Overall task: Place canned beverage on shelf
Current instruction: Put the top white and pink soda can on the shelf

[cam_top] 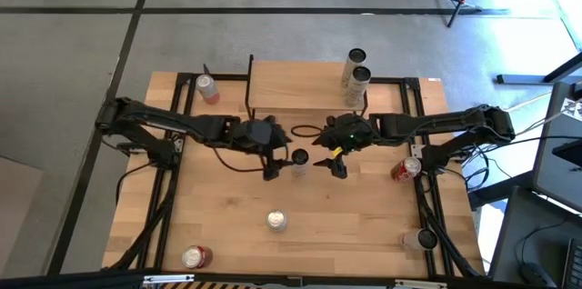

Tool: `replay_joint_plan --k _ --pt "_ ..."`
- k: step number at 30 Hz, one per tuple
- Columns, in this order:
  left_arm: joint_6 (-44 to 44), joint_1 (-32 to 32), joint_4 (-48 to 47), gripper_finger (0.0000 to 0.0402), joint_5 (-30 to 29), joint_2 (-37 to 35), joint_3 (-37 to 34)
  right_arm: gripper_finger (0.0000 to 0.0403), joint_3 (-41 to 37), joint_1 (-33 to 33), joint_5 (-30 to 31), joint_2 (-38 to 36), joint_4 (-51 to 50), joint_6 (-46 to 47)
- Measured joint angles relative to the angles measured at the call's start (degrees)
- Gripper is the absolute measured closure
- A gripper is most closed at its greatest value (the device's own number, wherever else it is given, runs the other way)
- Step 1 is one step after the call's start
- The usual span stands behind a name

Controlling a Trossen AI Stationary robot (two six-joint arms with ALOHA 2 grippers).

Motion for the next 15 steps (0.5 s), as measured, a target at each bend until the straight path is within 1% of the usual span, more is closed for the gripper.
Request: replay_joint_plan --k 2,4,6,12,15 --pt "-3.0 -1.2 -4.7 0.0081 -1.9 -1.2 0.0 0.0095 0.0 0.0 0.0 1.2 1.7 -0.2" --pt "-4.3 -3.1 -8.4 0.0081 -5.3 -2.4 -0.8 0.0095 0.0 0.0 -0.5 2.8 4.3 -0.1" --pt "-6.0 -4.8 -9.1 0.0081 -7.6 -3.7 -2.5 0.0095 0.0 0.0 -0.7 4.2 7.1 -0.1" --pt "-12.3 -7.9 -8.7 0.0081 -9.0 -7.0 -9.5 0.0095 0.1 0.0 -0.4 7.3 14.4 0.0" --pt "-14.0 -8.9 -8.4 0.0081 -8.8 -8.6 -12.0 0.0095 0.1 0.0 -0.1 8.9 14.9 1.5"
